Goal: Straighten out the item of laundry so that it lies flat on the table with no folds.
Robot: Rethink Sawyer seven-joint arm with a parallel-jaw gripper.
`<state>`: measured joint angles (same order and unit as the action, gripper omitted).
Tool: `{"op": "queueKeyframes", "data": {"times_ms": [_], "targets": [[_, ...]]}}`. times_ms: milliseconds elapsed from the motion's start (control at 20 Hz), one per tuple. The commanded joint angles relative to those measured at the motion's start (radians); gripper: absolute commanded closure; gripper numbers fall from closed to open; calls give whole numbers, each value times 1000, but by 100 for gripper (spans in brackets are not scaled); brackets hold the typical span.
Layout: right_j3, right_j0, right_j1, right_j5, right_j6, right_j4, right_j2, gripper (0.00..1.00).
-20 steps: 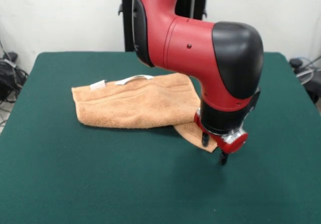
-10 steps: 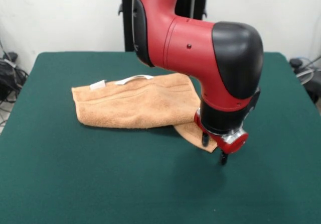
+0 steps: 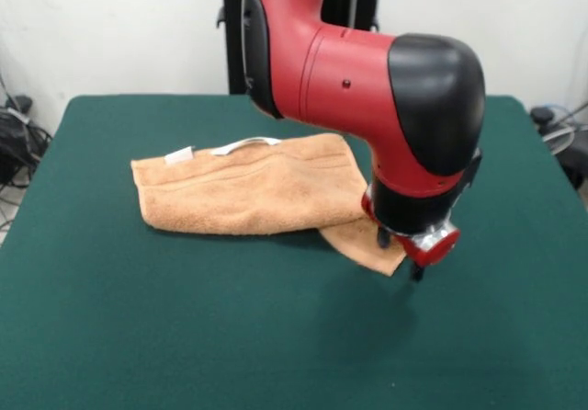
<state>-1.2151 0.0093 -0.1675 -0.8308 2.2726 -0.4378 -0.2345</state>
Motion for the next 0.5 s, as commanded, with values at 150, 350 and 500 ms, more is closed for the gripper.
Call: {"op": "queueKeyframes", "data": {"times_ms": [150,350,500], "targets": [[-103,26,-84,-217,254,-29,43,0],[-91,31,-116,-258,261,-26,32,0],[-85,26,-112,-261,254,-25,35,0]]}}
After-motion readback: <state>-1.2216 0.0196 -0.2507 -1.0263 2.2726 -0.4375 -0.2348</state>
